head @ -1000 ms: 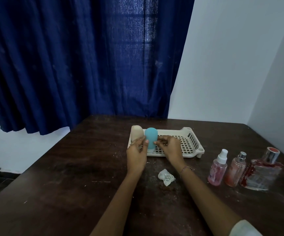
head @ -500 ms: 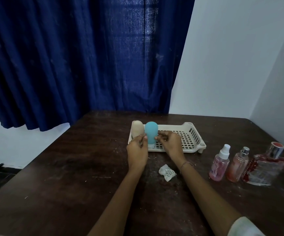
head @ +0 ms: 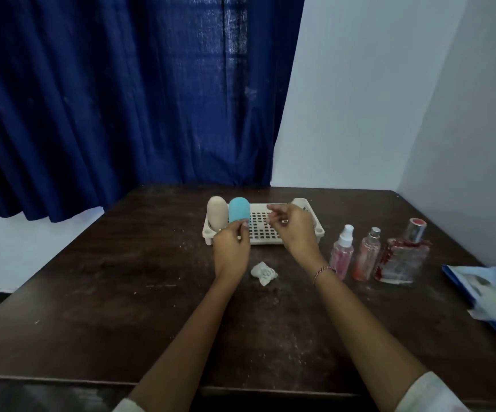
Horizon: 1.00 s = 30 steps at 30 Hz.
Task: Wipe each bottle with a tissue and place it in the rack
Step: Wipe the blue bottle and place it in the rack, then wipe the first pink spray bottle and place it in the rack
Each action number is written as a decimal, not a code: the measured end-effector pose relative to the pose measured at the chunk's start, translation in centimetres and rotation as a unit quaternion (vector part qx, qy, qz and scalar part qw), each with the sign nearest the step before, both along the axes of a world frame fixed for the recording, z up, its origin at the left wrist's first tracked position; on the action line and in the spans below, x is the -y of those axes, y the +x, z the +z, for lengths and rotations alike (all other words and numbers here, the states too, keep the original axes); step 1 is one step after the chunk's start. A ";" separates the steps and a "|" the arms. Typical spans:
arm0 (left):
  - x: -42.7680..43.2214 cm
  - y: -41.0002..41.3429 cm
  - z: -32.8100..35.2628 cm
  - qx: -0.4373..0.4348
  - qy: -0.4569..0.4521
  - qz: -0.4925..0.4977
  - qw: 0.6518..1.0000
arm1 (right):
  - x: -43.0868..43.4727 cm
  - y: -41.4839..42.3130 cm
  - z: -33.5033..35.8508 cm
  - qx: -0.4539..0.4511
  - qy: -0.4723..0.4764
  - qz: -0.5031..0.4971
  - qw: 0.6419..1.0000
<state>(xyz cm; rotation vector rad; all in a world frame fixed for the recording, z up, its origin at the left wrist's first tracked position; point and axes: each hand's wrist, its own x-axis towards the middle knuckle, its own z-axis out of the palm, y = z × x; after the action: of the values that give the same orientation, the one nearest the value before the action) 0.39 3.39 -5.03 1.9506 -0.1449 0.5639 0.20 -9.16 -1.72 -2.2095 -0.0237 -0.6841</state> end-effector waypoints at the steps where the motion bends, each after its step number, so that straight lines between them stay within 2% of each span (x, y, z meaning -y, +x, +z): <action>1: 0.4 -0.3 0.4 0.008 0.003 -0.007 1.000 | 0.3 -0.8 0.5 0.015 -0.013 0.001 1.000; 6: 3.2 -1.8 1.9 0.022 0.016 -0.042 0.999 | 2.5 -4.2 3.2 0.080 -0.069 -0.036 0.994; 10: 5.5 -2.8 2.7 0.043 0.038 -0.082 0.995 | 5.3 -6.7 4.4 0.116 -0.135 -0.102 0.979; 15: 8.2 -4.2 2.9 0.055 0.060 -0.139 0.987 | 7.5 -8.8 4.8 0.044 -0.182 -0.158 0.969; 21: 10.5 -5.1 3.2 0.028 0.097 -0.212 0.972 | 7.8 -9.8 3.3 -0.033 -0.283 -0.161 0.945; 24: 11.0 -4.6 3.2 0.007 0.101 -0.216 0.971 | 8.0 -9.6 2.8 -0.041 -0.280 -0.161 0.946; 30: 10.3 -3.1 3.2 -0.032 0.083 -0.218 0.972 | 8.0 -8.0 2.0 0.028 -0.210 -0.117 0.970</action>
<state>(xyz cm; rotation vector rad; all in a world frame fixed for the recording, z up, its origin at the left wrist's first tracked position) -2.70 -6.88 -1.81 2.0107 -0.5803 0.2015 -7.78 -17.21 0.25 -2.6252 0.0722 -0.9413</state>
